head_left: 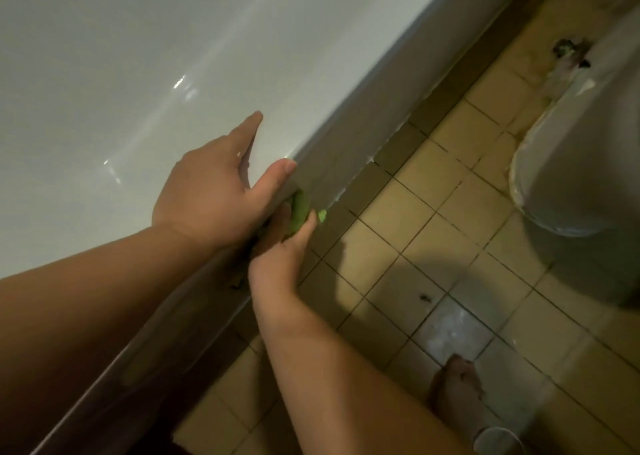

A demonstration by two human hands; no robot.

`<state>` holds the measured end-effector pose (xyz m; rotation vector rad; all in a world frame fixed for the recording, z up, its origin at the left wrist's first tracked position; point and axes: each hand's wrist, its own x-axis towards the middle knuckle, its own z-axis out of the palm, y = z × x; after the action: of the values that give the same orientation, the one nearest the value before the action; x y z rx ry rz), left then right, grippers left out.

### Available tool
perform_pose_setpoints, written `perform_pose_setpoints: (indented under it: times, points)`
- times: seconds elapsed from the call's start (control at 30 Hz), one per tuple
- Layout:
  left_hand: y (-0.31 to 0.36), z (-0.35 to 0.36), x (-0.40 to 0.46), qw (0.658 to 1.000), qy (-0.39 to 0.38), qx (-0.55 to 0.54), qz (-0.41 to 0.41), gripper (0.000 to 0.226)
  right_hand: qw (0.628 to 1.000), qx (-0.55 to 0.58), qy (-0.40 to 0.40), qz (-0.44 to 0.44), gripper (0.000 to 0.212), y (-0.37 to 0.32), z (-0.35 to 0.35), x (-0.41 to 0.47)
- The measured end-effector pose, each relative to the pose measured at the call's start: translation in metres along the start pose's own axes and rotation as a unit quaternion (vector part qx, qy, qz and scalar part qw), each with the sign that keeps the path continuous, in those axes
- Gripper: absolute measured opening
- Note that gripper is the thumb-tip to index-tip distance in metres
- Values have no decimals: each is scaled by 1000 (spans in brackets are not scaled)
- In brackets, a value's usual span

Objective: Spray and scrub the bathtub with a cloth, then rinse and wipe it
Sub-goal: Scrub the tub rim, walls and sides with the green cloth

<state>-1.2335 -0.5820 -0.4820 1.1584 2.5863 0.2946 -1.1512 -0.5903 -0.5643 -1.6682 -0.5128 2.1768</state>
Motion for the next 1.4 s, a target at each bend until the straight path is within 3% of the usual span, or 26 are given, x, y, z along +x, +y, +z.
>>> perform_pose_setpoints:
  times: [0.1, 0.2, 0.33, 0.4, 0.5, 0.67, 0.8, 1.0, 1.17, 1.27, 1.4]
  points:
    - [0, -1, -1, 1000, 8, 0, 3, 85, 990, 122, 65, 24, 32, -12, 6, 36]
    - [3, 0, -2, 1000, 20, -4, 6, 85, 994, 50, 65, -74, 49, -16, 10, 43]
    - [5, 1, -1, 1000, 27, -10, 4, 82, 992, -55, 16, -115, 40, 14, 2, 23]
    - [4, 1, 1, 1000, 30, -6, 7, 81, 992, -83, 1, -91, 43, 28, -7, 13]
    - [4, 2, 1, 999, 37, -9, 3, 79, 999, -3, 25, 33, 48, 31, -21, 29]
    - [6, 1, 1, 998, 49, -25, -4, 72, 988, -38, 93, 116, 58, 23, -55, 84]
    - [9, 1, 3, 998, 55, -33, -10, 72, 983, -18, 81, 164, 67, 7, -64, 117]
    - [11, 4, 9, 998, 61, -30, 5, 72, 996, 0, 37, 86, 51, 4, -29, 145]
    - [21, 6, 22, 997, 65, -35, 10, 67, 997, 25, 18, 65, 47, 47, -35, 114]
    - [25, 7, 28, 997, 58, -40, 19, 72, 996, -85, -9, 30, 53, 54, -37, 130]
    - [23, 8, 31, 998, 45, -20, 49, 71, 994, -92, -7, -64, 74, 20, -28, 163]
